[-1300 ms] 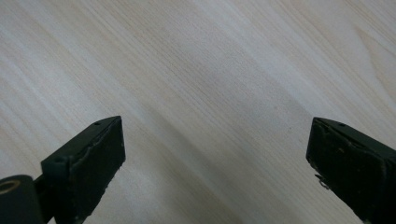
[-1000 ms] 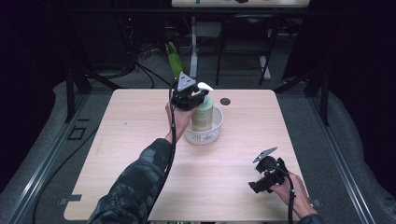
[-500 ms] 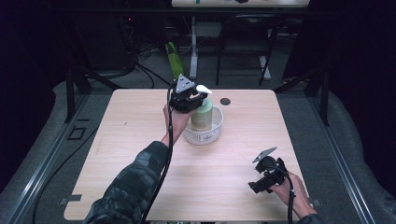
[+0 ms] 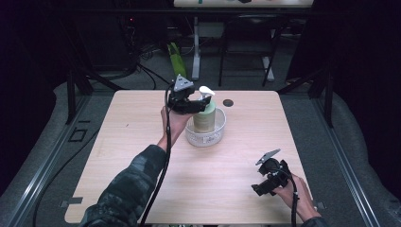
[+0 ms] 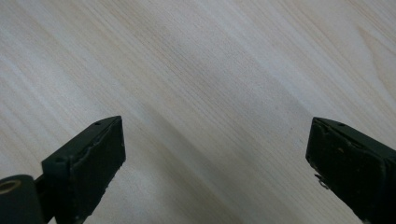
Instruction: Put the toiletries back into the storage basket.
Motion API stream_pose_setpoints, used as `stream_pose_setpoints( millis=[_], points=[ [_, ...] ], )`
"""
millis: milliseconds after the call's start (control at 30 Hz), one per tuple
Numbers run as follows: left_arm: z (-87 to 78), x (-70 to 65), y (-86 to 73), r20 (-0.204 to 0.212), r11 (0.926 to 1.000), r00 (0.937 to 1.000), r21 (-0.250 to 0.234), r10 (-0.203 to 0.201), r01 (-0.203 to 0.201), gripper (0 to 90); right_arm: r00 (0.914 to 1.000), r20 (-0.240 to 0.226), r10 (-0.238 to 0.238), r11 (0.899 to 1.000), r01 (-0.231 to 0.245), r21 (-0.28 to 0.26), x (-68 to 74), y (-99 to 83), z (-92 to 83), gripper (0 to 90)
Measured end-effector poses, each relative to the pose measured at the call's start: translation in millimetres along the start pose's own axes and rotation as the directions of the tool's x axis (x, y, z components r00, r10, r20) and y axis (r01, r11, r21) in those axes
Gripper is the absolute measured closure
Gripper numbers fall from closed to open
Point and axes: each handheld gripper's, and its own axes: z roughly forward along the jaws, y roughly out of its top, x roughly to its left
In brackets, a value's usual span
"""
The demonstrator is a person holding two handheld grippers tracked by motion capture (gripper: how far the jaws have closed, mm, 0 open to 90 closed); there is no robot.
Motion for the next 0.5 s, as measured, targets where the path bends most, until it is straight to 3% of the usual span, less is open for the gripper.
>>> stream_pose_setpoints(
  millis=[300,500],
  points=[
    [-16.3,0.8,-2.3,-0.003,0.9989,1.0,0.046,0.005,-0.005,8.5,1.0,0.002,0.003,1.0,-0.003,0.001,0.3,0.0,-0.4,4.3],
    [-29.7,1.3,-6.1,0.001,0.9976,1.0,0.069,-0.001,0.001,2.5,1.0,0.003,0.001,1.0,-0.001,-0.002,-0.1,0.0,-0.7,4.3]
  ],
)
